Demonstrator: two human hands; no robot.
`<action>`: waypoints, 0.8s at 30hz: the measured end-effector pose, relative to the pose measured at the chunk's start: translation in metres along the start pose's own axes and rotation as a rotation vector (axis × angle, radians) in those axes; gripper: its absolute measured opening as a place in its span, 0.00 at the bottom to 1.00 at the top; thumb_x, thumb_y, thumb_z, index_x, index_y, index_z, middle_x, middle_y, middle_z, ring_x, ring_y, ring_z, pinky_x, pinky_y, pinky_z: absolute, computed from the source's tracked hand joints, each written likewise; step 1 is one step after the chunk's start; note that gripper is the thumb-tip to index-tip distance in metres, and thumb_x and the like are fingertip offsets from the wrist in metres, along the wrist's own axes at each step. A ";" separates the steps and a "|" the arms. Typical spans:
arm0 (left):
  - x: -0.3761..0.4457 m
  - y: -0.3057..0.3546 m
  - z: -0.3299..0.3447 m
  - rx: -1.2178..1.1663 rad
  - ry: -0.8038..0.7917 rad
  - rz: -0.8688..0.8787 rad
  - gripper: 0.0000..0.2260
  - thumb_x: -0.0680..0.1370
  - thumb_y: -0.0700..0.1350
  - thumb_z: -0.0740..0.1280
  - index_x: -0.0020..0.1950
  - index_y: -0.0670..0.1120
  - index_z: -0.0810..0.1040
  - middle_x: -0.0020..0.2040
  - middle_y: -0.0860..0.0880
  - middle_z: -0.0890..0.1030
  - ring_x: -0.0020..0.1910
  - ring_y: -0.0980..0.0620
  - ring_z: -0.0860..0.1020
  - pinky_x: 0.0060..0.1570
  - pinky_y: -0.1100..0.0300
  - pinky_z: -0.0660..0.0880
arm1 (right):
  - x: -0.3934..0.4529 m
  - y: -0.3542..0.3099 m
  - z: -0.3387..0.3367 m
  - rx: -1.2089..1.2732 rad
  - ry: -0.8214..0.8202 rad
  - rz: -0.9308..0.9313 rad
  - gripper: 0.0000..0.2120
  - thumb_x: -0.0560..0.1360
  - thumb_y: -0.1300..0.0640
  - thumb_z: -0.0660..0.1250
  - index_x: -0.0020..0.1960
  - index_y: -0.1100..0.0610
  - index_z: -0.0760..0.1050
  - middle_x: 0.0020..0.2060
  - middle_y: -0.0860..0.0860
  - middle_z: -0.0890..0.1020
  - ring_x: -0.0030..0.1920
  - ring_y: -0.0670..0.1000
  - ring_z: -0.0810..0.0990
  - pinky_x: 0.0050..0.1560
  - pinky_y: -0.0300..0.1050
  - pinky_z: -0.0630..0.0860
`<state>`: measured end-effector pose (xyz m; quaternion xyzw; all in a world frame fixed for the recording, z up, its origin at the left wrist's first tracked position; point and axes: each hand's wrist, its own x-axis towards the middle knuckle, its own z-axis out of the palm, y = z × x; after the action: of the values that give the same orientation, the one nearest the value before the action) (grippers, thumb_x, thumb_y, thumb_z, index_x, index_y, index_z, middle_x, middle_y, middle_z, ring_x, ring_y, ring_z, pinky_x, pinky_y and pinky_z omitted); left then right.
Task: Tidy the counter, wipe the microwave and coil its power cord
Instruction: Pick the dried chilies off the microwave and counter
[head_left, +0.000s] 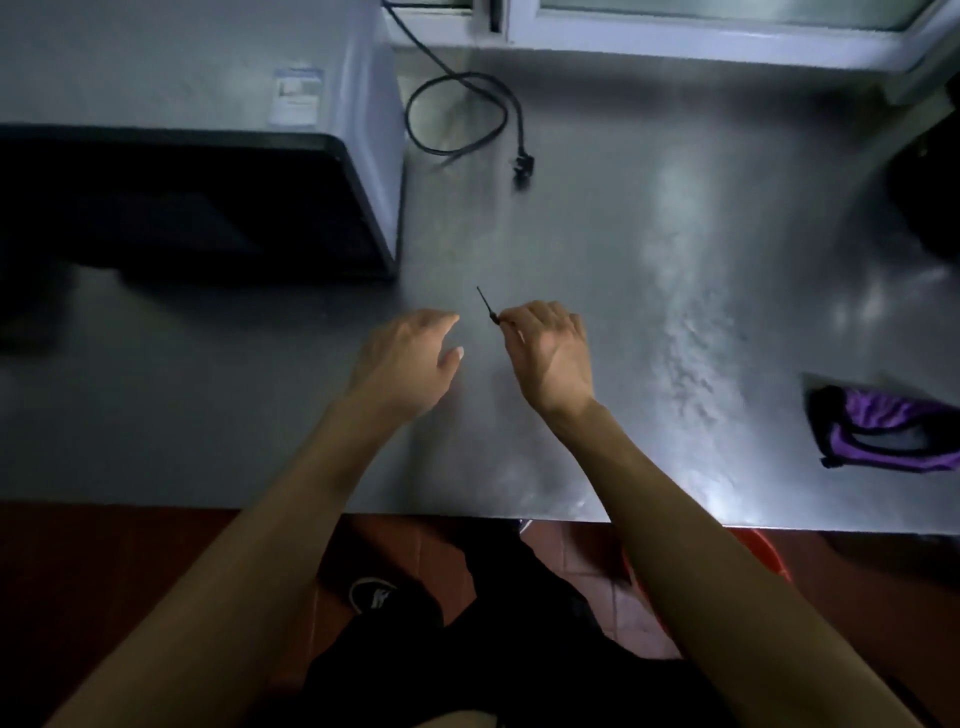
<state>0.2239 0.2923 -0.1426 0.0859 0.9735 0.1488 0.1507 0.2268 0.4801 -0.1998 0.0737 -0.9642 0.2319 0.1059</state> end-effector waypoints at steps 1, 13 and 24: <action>-0.010 -0.015 -0.007 -0.012 0.023 -0.018 0.22 0.81 0.52 0.63 0.75 0.47 0.70 0.72 0.46 0.73 0.71 0.43 0.69 0.67 0.48 0.67 | 0.004 -0.018 0.003 0.006 -0.003 -0.033 0.08 0.79 0.56 0.63 0.52 0.54 0.81 0.45 0.52 0.83 0.46 0.59 0.79 0.46 0.54 0.73; -0.171 -0.211 -0.071 -0.087 0.208 -0.289 0.23 0.83 0.52 0.60 0.78 0.50 0.65 0.75 0.47 0.69 0.73 0.45 0.66 0.69 0.50 0.63 | -0.007 -0.252 0.051 0.025 -0.047 -0.400 0.10 0.81 0.55 0.62 0.56 0.53 0.81 0.45 0.53 0.81 0.47 0.59 0.77 0.45 0.54 0.72; -0.293 -0.342 -0.114 -0.094 0.377 -0.453 0.23 0.83 0.55 0.59 0.77 0.51 0.66 0.74 0.49 0.70 0.72 0.46 0.67 0.68 0.45 0.64 | -0.016 -0.434 0.097 0.092 -0.050 -0.615 0.07 0.80 0.57 0.65 0.54 0.55 0.82 0.46 0.52 0.82 0.47 0.57 0.78 0.46 0.53 0.72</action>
<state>0.4205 -0.1215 -0.0680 -0.1696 0.9708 0.1698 0.0005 0.3086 0.0541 -0.1002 0.3725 -0.8874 0.2304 0.1437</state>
